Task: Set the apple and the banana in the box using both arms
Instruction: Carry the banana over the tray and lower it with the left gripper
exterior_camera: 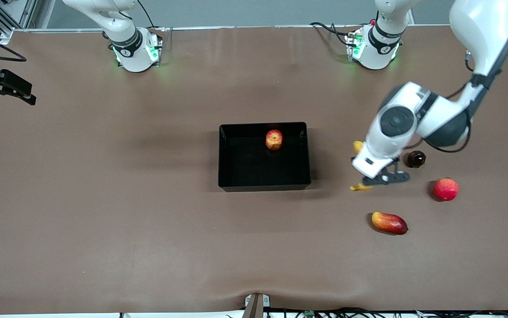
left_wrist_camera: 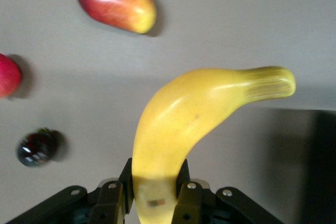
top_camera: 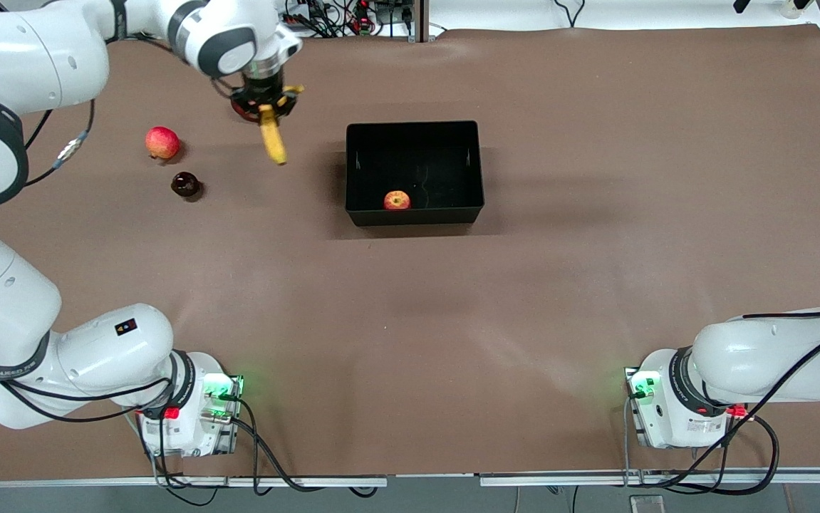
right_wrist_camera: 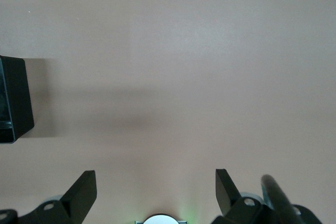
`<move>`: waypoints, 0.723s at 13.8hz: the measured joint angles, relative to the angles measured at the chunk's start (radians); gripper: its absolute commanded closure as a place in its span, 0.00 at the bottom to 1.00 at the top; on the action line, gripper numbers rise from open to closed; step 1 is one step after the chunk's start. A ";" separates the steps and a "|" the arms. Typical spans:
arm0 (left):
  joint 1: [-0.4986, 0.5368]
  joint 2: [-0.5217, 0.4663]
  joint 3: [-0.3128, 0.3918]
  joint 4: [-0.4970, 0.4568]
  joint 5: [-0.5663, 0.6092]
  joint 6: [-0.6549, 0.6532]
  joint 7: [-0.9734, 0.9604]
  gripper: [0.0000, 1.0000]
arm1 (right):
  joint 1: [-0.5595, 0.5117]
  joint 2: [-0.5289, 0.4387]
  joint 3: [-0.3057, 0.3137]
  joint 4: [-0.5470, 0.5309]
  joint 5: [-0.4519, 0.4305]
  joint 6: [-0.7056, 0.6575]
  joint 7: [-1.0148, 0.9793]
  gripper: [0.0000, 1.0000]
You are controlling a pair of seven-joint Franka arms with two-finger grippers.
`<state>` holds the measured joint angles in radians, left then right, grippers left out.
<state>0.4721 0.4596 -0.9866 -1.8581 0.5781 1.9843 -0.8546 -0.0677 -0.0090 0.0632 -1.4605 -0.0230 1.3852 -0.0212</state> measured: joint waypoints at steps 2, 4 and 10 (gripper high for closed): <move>-0.092 0.009 -0.006 0.062 -0.056 -0.004 -0.109 1.00 | 0.000 0.000 0.000 0.000 0.000 0.000 0.000 0.00; -0.196 0.047 -0.002 0.122 -0.077 -0.005 -0.241 1.00 | 0.000 0.000 -0.001 0.000 0.000 0.000 0.000 0.00; -0.587 0.245 0.178 0.357 -0.099 0.000 -0.609 1.00 | 0.000 0.000 -0.001 0.000 0.000 -0.001 -0.002 0.00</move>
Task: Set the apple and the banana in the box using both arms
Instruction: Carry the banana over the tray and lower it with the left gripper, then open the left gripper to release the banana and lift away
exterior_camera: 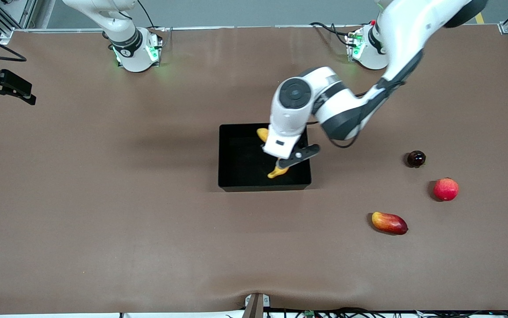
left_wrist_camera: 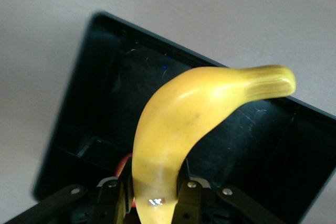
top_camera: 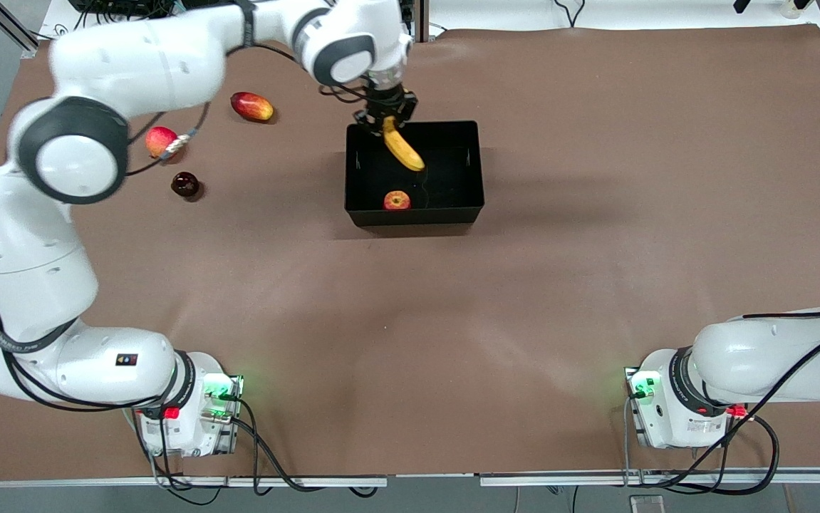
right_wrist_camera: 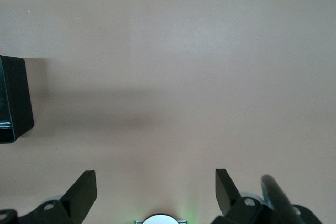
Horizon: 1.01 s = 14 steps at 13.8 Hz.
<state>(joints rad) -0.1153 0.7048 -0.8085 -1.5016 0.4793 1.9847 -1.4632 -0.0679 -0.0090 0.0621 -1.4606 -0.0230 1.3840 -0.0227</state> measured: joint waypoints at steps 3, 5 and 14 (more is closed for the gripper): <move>-0.154 0.057 0.102 0.088 -0.052 0.058 -0.074 1.00 | -0.001 0.000 -0.002 0.000 0.000 0.000 0.000 0.00; -0.213 0.090 0.150 0.101 -0.054 0.094 -0.093 1.00 | -0.001 0.000 -0.003 0.000 0.000 0.000 0.000 0.00; -0.247 0.229 0.215 0.110 -0.055 0.137 -0.093 0.00 | -0.001 0.000 -0.003 0.000 0.000 0.000 0.000 0.00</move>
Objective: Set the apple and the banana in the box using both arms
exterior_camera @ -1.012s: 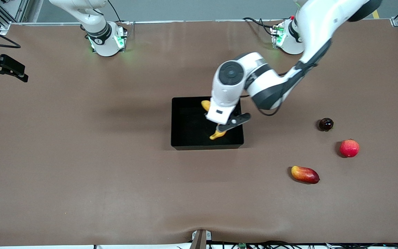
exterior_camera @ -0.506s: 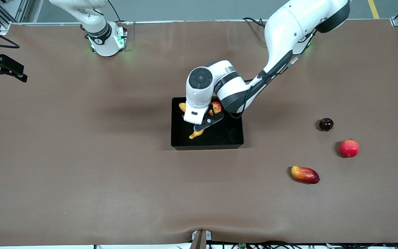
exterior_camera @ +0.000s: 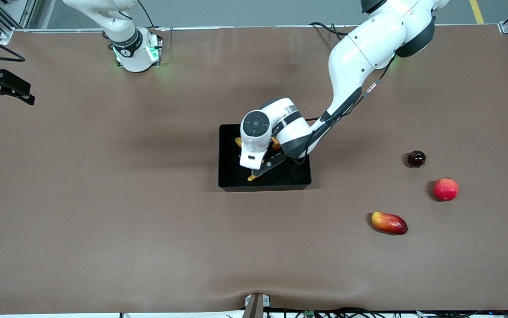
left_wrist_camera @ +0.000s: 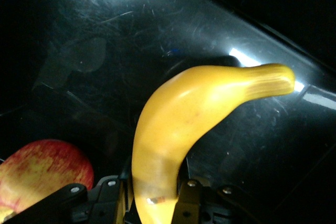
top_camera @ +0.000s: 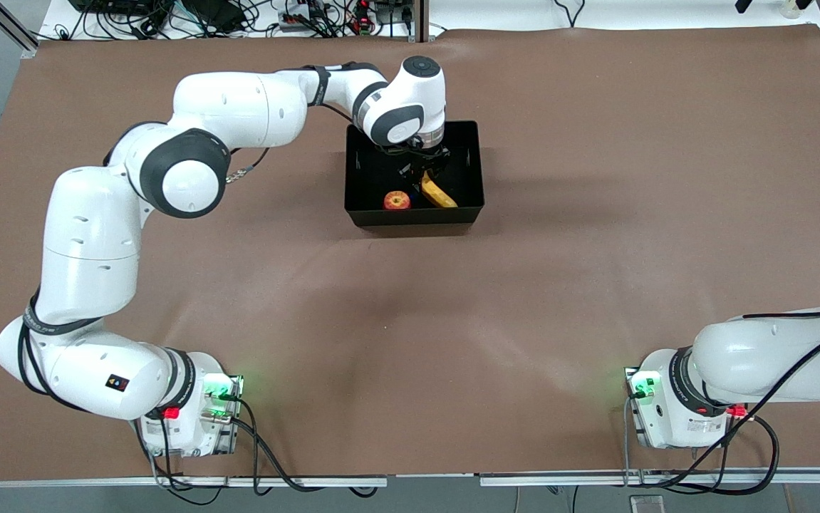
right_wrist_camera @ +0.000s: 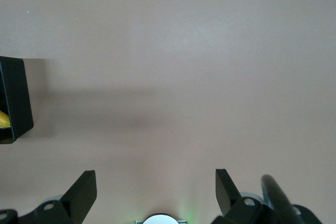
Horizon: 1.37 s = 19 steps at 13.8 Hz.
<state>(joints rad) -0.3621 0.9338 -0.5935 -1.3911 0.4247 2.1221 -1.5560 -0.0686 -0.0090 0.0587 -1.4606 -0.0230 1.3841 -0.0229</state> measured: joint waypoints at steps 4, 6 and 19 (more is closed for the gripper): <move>0.066 -0.053 -0.006 0.039 0.000 -0.012 0.085 0.00 | 0.000 0.000 0.000 0.000 0.000 0.000 0.000 0.00; 0.163 -0.116 -0.042 0.050 0.000 -0.085 0.192 0.00 | 0.000 0.000 0.000 0.000 0.000 0.000 0.000 0.00; 0.621 -0.582 -0.157 0.053 -0.048 -0.528 0.856 0.00 | 0.000 0.000 0.000 0.000 0.000 0.000 0.000 0.00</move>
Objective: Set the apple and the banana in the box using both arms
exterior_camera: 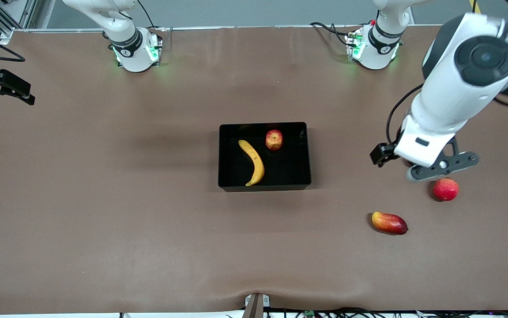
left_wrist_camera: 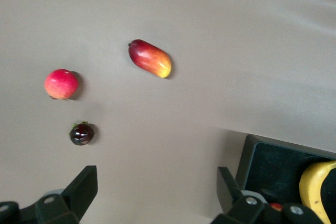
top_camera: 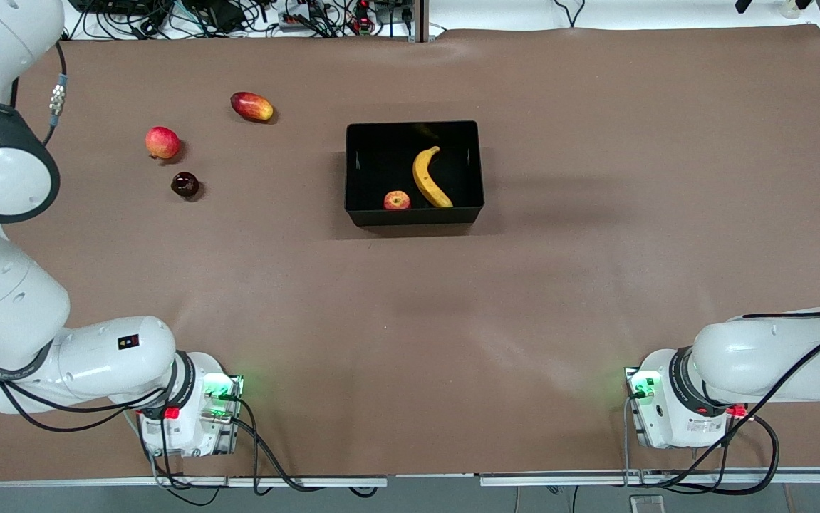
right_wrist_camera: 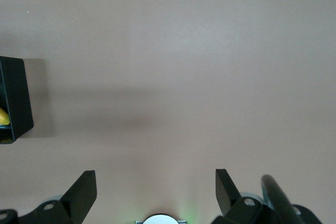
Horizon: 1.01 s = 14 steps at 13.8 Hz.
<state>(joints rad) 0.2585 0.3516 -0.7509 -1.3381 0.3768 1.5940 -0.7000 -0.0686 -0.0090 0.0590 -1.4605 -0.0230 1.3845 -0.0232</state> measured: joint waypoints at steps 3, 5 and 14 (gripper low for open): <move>0.032 -0.044 0.000 -0.001 -0.023 -0.016 0.049 0.00 | 0.000 0.000 0.001 0.000 0.000 0.002 0.000 0.00; 0.062 -0.077 0.000 -0.001 -0.069 -0.029 0.095 0.00 | 0.000 0.000 0.000 0.000 0.000 0.003 0.000 0.00; 0.102 -0.137 0.000 -0.008 -0.106 -0.053 0.185 0.00 | 0.000 0.000 0.000 0.000 0.000 0.005 -0.001 0.00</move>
<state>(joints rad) 0.3609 0.2150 -0.7509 -1.3462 0.2709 1.5408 -0.5146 -0.0684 -0.0090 0.0594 -1.4605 -0.0230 1.3892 -0.0237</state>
